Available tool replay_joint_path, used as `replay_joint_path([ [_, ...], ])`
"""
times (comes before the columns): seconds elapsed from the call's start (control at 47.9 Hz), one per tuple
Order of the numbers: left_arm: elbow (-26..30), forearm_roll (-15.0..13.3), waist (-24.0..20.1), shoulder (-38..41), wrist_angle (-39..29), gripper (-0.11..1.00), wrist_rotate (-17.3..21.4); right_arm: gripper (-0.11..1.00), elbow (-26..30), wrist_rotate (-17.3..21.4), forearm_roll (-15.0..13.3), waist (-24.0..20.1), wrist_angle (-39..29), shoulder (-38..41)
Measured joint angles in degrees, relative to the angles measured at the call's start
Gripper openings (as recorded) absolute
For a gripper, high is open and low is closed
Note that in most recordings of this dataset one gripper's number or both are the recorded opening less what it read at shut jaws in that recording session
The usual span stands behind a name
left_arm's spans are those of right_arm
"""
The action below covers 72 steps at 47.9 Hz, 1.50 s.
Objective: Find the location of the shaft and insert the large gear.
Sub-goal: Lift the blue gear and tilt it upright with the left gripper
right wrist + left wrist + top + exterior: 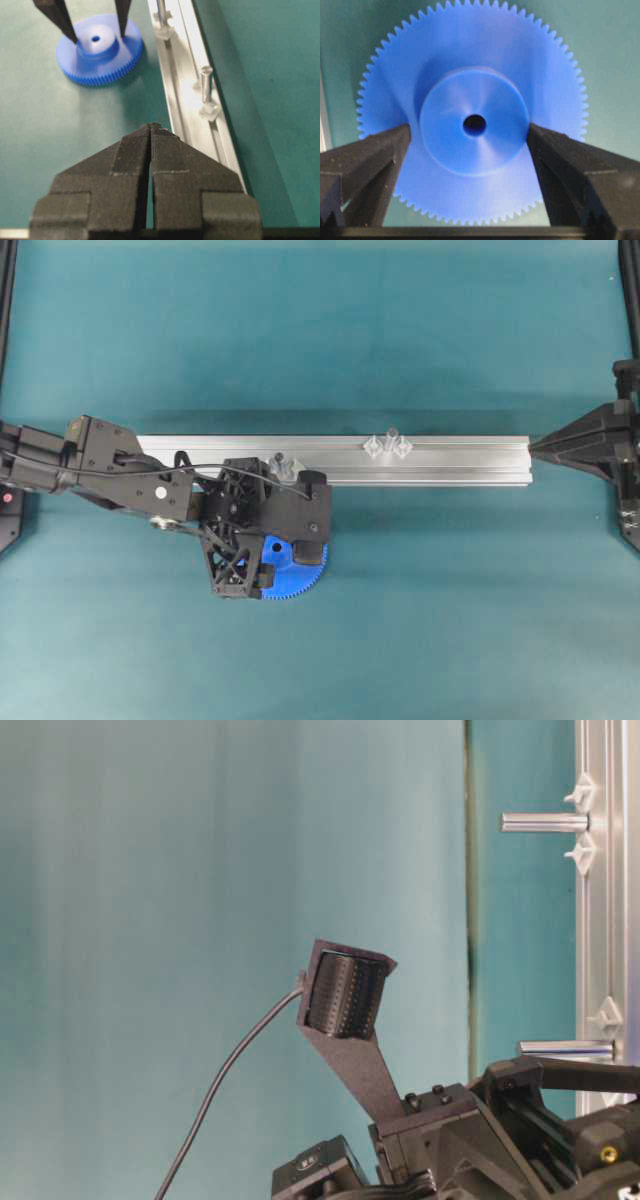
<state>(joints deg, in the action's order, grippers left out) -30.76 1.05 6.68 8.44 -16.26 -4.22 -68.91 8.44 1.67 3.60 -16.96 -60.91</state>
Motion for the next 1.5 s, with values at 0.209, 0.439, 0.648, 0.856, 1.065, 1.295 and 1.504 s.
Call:
replay_joint_path([
  [0.209, 0.4, 0.0, 0.0, 0.2, 0.0, 0.93, -0.2, 0.01, -0.1, 0.0, 0.1, -0.1, 0.0, 0.0],
  [0.439, 0.5, 0.0, 0.0, 0.6, 0.1, 0.93, -0.3, 0.01, -0.4, 0.1, 0.1, -0.1, 0.2, -0.2],
  [0.648, 0.8, 0.0, 0.1, 1.4, 0.2, 0.92, -1.1, 0.01, -0.6, 0.1, 0.1, -0.1, 0.6, -0.2],
  [0.856, 1.1, 0.0, 0.3, 1.8, 0.3, 0.9, -3.2, 0.01, -0.7, 0.0, 0.1, 0.0, 0.7, -0.3],
  [1.065, 1.2, 0.0, 0.6, 1.7, -1.2, 0.72, -3.3, 0.01, -0.7, 0.1, 0.1, -0.1, 0.7, -0.3],
  [1.295, 1.2, 0.0, 0.5, 1.3, -1.9, 0.72, -3.1, 0.01, -0.7, 0.1, 0.1, -0.1, 0.7, -0.3],
  [1.504, 1.7, 0.0, 0.1, 0.3, -1.8, 0.72, -2.5, 0.01, -0.9, 0.1, 0.1, -0.1, 0.8, -0.2],
])
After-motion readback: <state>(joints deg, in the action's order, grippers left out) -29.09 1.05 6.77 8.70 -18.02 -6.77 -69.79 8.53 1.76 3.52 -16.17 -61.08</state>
